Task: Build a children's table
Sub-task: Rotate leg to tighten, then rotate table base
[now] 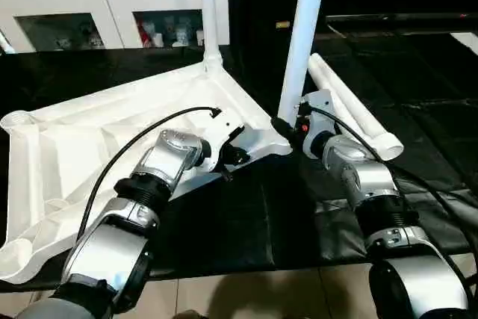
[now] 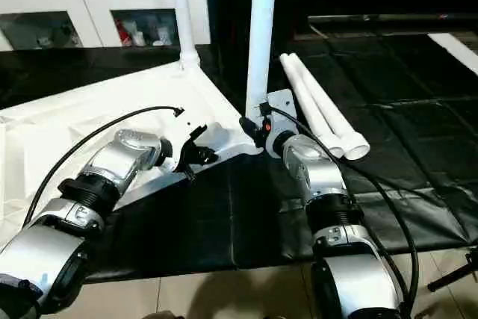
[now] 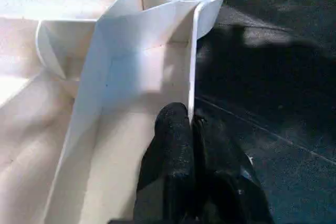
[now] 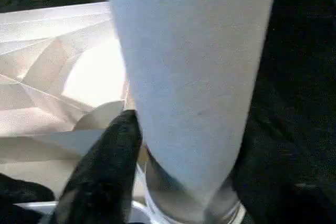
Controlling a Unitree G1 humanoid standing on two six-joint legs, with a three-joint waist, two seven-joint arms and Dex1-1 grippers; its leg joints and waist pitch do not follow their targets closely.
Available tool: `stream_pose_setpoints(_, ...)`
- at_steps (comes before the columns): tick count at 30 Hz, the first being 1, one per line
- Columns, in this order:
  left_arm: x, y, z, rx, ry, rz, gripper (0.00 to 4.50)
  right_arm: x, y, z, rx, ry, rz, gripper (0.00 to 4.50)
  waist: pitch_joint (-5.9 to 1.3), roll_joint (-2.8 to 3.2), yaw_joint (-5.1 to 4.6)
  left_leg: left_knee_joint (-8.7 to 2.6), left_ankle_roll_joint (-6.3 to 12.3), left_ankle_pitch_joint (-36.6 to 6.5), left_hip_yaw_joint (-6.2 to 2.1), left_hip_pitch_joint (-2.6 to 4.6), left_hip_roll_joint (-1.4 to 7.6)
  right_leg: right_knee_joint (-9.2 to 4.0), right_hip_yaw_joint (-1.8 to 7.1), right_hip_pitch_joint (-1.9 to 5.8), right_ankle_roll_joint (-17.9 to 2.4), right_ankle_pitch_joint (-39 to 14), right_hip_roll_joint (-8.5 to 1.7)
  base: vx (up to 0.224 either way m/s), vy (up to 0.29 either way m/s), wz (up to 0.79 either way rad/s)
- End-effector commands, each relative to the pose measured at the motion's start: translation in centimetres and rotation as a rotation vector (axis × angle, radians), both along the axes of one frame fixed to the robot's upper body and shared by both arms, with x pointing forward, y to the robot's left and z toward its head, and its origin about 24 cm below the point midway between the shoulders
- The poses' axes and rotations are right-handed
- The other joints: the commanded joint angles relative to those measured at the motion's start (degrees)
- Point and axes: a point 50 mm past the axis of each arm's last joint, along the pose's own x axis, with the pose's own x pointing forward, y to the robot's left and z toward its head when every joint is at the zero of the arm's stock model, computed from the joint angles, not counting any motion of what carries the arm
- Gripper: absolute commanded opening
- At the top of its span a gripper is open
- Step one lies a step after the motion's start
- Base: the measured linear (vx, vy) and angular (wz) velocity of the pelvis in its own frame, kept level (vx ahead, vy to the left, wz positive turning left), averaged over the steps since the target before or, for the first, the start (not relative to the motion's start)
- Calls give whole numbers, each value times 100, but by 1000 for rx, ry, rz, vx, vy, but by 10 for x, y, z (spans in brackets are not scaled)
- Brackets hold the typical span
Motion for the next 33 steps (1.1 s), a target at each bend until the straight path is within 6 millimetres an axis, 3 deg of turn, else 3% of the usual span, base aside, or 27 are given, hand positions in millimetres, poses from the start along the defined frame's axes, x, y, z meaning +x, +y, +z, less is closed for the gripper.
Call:
stream_pose_setpoints(1,8,-11,32,-52,-165,-27,0,-13,32,-22,6,109,136,291,-520,-38,34,-291,742,-193,-119,52,288,-264,396,460,-1246,-227,-482,0,0,0)
stream_pose_setpoints(4,8,-8,31,-44,-177,-37,0,-12,28,-24,13,113,115,325,-495,-9,22,-317,550,-565,-106,90,282,-351,394,446,-1118,-777,-474,0,0,0)
stream_pose_setpoints(5,7,-7,31,-43,-180,-40,0,-12,24,-25,14,122,96,336,-497,27,22,-321,480,-609,-117,83,283,-349,392,453,-1085,-842,-472,0,0,0)
stream_pose_setpoints(7,7,-6,29,-42,-178,-43,0,-13,23,-24,32,117,93,348,-498,12,8,-330,420,-659,-120,94,296,-348,398,443,-1077,-804,-462,0,0,0)
stream_pose_setpoints(11,5,-3,25,-24,-186,-57,0,-16,10,-21,-10,64,47,388,-515,73,17,-319,441,-601,-126,100,301,-298,409,437,-1152,-353,-451,0,0,0)
stream_pose_setpoints(13,5,-2,23,-23,-184,-54,0,-18,6,-21,-53,40,43,403,-518,65,13,-317,446,-570,-129,89,290,-294,402,451,-1184,-232,-447,0,0,0)
stream_pose_setpoints(16,4,-1,21,-23,-187,-64,0,-22,1,-17,-115,-44,68,432,-510,58,27,-317,397,-707,-117,88,275,-327,400,454,-1135,-452,-467,0,0,0)
stream_pose_setpoints(22,5,-2,21,-41,-212,-47,0,-31,-16,-20,-43,-49,28,446,-508,68,36,-323,444,-732,-134,81,290,-344,396,458,-1083,-571,-455,0,0,0)
stream_pose_setpoints(23,6,-3,23,-64,-217,-41,44,-33,-20,-17,-8,-54,10,450,-505,45,39,-320,472,-734,-129,73,285,-349,397,465,-1096,-537,-456,0,0,0)
stream_pose_setpoints(26,6,-3,27,-96,-220,-43,57,-35,-22,-12,21,-84,10,450,-512,46,79,-316,522,-699,-129,78,298,-346,396,462,-1112,-544,-481,0,0,0)
stream_pose_setpoints(28,8,-2,34,-121,-243,-29,76,-38,-24,-8,33,-122,11,450,-494,48,86,-330,483,-788,-129,91,304,-359,391,444,-1075,-715,-467,0,0,0)
stream_pose_setpoints(29,9,0,38,-132,-274,-12,82,-41,-26,-6,27,-139,-2,450,-481,-1,105,-336,456,-814,-123,87,304,-362,397,450,-1034,-844,-479,0,0,0)
stream_pose_setpoints(30,9,0,38,-133,-276,-12,82,-41,-26,-6,27,-139,-2,450,-472,11,108,-339,446,-843,-123,88,302,-382,400,442,-994,-947,-484,0,0,0)
stream_pose_setpoints(31,9,4,41,-132,-287,-11,95,-43,-26,-7,2,-146,9,450,-461,-37,97,-346,417,-916,-110,98,286,-420,392,441,-904,-1180,-474,0,0,0)
stream_pose_setpoints(32,9,4,42,-132,-289,-11,95,-44,-26,-7,4,-145,12,450,-454,-10,106,-349,387,-908,-113,99,279,-432,394,438,-835,-1365,-478,0,0,0)
stream_pose_setpoints(33,9,8,44,-131,-294,-6,95,-46,-25,-8,12,-139,28,450,-448,-21,104,-353,370,-949,-111,107,276,-457,392,434,-759,-1539,-476,0,0,0)
